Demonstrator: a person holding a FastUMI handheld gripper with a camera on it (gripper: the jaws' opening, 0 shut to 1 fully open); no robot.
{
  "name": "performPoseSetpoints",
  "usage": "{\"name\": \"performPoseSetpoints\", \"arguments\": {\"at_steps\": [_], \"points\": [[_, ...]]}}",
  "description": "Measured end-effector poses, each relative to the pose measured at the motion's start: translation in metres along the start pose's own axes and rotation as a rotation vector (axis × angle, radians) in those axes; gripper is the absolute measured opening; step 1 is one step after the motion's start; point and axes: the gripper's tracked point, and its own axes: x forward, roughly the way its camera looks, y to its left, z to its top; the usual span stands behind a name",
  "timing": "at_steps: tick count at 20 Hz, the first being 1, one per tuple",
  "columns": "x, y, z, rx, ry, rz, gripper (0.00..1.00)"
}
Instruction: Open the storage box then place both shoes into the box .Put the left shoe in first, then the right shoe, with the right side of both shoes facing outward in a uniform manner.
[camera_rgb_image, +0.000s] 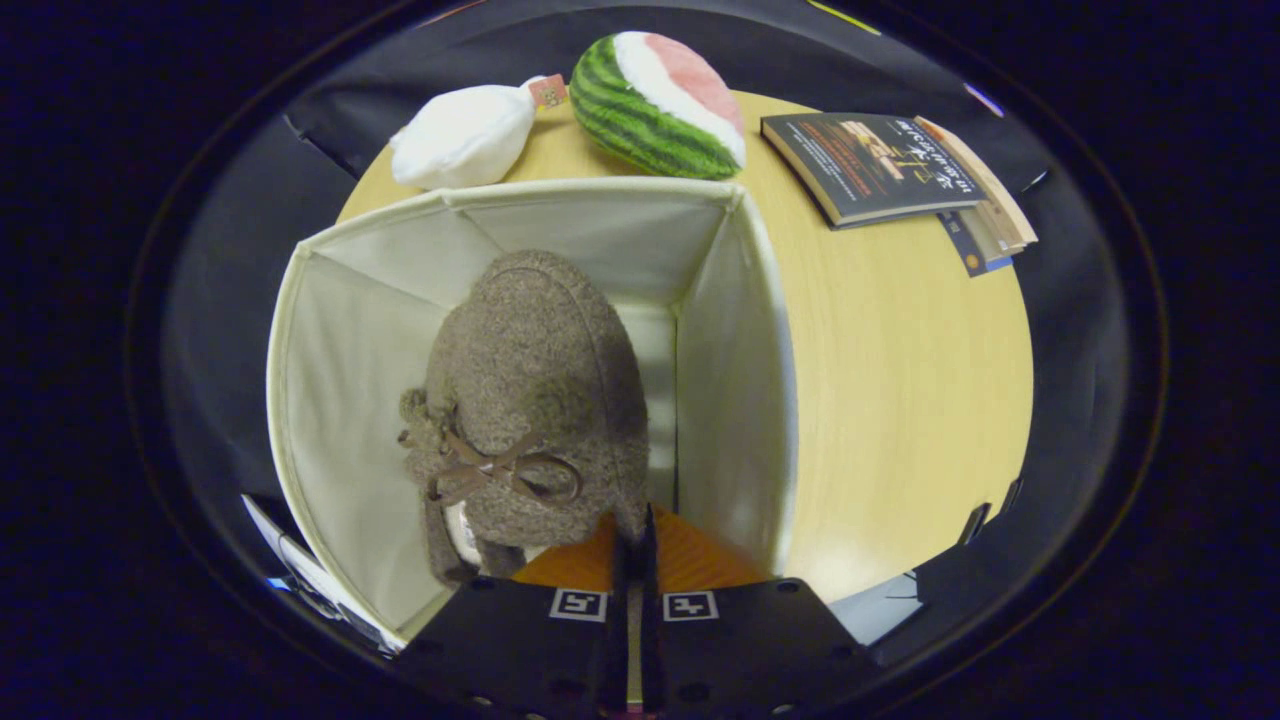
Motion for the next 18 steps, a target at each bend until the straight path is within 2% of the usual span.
{"name": "performPoseSetpoints", "arguments": {"at_steps": [5, 10, 13, 14, 18], "points": [[-0.008, -0.006, -0.006, 0.07, -0.071, -0.015, 0.07], [-0.015, 0.001, -0.01, 0.052, -0.111, 0.038, 0.1], [-0.026, 0.007, -0.013, 0.012, -0.14, 0.065, 0.3], [-0.032, 0.01, -0.016, 0.004, -0.147, 0.078, 0.34], [-0.07, 0.012, -0.016, -0.065, -0.25, 0.085, 0.66]]}}
